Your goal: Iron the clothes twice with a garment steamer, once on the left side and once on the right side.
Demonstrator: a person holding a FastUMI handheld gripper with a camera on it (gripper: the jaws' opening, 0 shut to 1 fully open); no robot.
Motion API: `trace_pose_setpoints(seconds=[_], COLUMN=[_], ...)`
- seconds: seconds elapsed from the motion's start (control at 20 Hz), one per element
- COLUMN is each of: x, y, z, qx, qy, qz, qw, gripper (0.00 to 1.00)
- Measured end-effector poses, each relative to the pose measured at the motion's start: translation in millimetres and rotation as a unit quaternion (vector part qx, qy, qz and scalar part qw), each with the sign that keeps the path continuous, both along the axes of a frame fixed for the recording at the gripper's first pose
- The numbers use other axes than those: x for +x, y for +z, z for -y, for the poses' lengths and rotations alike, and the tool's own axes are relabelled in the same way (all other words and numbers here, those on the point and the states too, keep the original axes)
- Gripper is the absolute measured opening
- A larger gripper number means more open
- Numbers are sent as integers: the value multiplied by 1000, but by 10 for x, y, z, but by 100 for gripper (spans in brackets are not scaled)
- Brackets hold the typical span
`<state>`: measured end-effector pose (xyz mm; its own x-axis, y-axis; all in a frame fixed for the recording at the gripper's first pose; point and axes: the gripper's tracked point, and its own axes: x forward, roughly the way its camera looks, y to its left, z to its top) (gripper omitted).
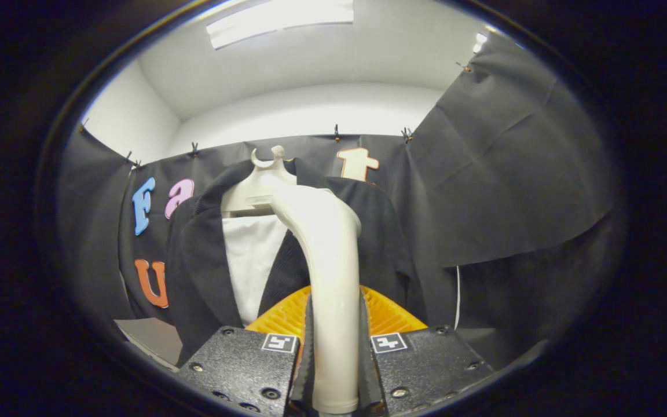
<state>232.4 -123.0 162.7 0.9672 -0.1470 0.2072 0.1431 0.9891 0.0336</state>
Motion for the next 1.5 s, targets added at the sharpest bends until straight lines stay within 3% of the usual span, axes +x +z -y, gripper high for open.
trace_pose_setpoints(seconds=[0.4, 1.05, 1.5], x=[-87, -481, -675], y=[-258, -1180, -1740], z=[23, 56, 92], qx=[-14, 27, 12], qy=[10, -41, -66], qz=[-21, -138, -198], qw=[1000, 989, 978], gripper=[33, 33, 33])
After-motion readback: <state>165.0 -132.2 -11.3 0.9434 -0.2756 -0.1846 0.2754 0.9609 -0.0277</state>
